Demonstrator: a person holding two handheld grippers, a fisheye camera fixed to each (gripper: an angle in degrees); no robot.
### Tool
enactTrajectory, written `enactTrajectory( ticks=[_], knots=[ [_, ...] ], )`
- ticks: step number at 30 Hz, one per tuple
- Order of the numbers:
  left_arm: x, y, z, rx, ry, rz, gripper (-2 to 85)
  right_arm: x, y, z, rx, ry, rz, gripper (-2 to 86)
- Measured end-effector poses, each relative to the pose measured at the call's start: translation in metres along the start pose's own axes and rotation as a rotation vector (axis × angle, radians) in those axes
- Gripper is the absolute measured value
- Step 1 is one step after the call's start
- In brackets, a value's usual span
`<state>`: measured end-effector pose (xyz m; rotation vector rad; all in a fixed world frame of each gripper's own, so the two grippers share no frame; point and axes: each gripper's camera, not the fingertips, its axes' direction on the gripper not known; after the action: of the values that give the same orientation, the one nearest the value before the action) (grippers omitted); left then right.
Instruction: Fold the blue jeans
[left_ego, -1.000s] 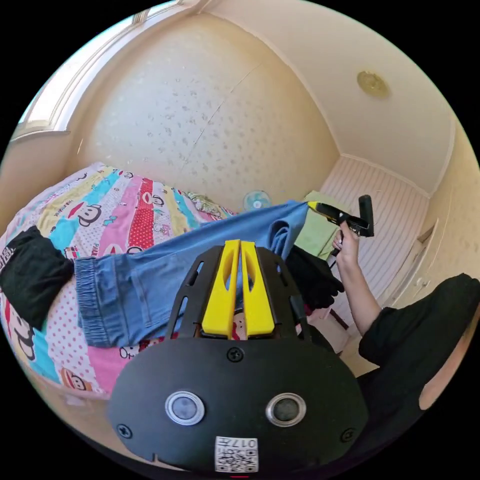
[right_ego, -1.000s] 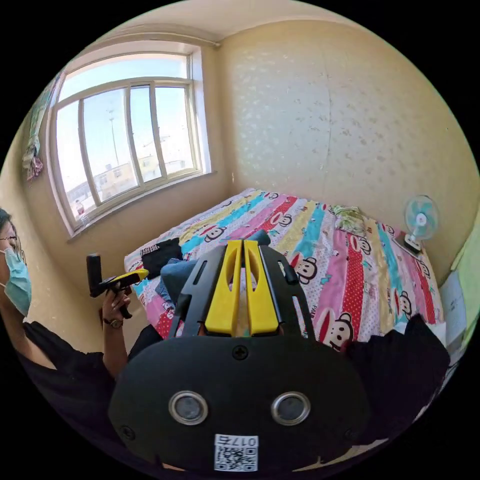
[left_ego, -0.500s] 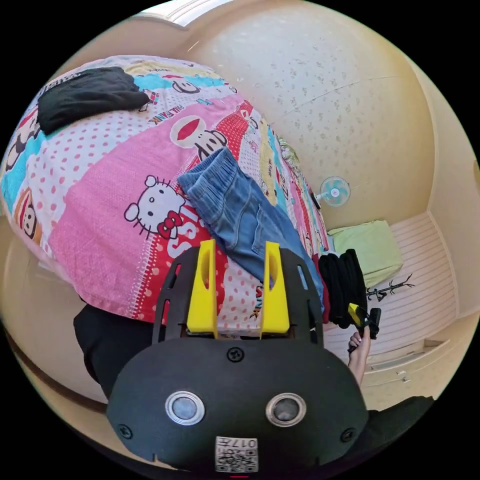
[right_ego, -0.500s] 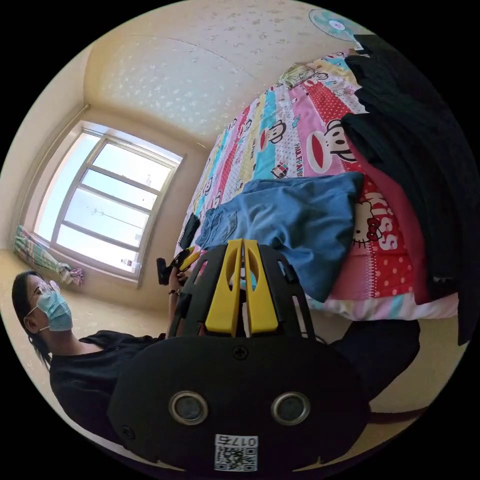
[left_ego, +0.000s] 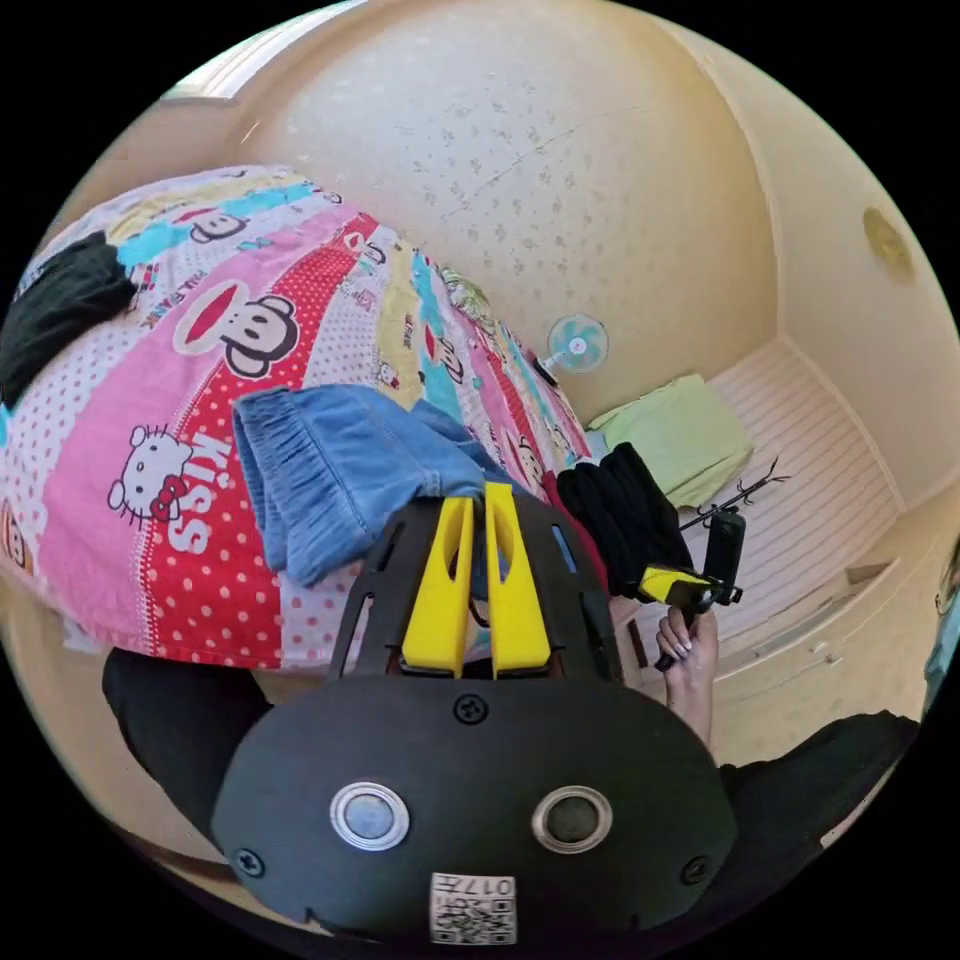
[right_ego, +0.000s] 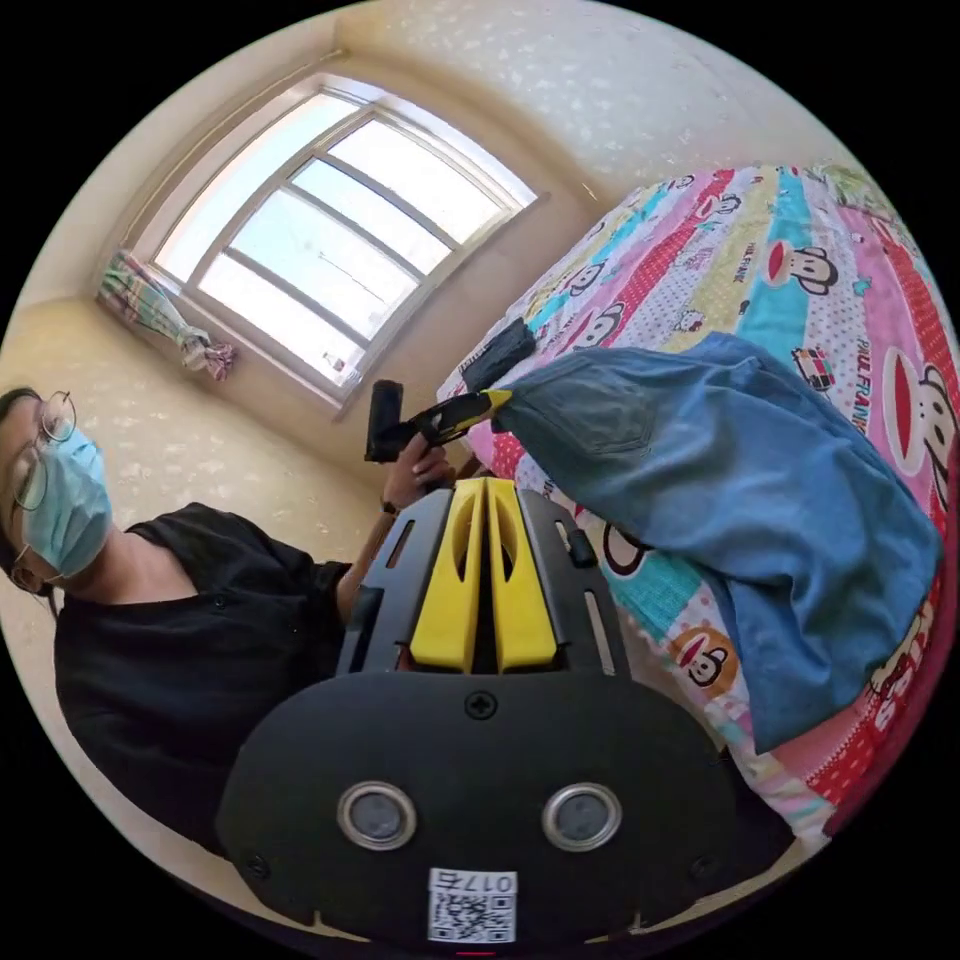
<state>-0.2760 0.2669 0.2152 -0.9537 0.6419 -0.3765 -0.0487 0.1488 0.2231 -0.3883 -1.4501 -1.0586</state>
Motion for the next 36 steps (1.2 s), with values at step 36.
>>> enactTrajectory(
  ticks=[36],
  knots=[
    [0.116, 0.041, -0.024, -0.104, 0.018, 0.185, -0.6, -0.216, 0.0, 0.175, -0.143, 0.631, -0.434, 9.2]
  ],
)
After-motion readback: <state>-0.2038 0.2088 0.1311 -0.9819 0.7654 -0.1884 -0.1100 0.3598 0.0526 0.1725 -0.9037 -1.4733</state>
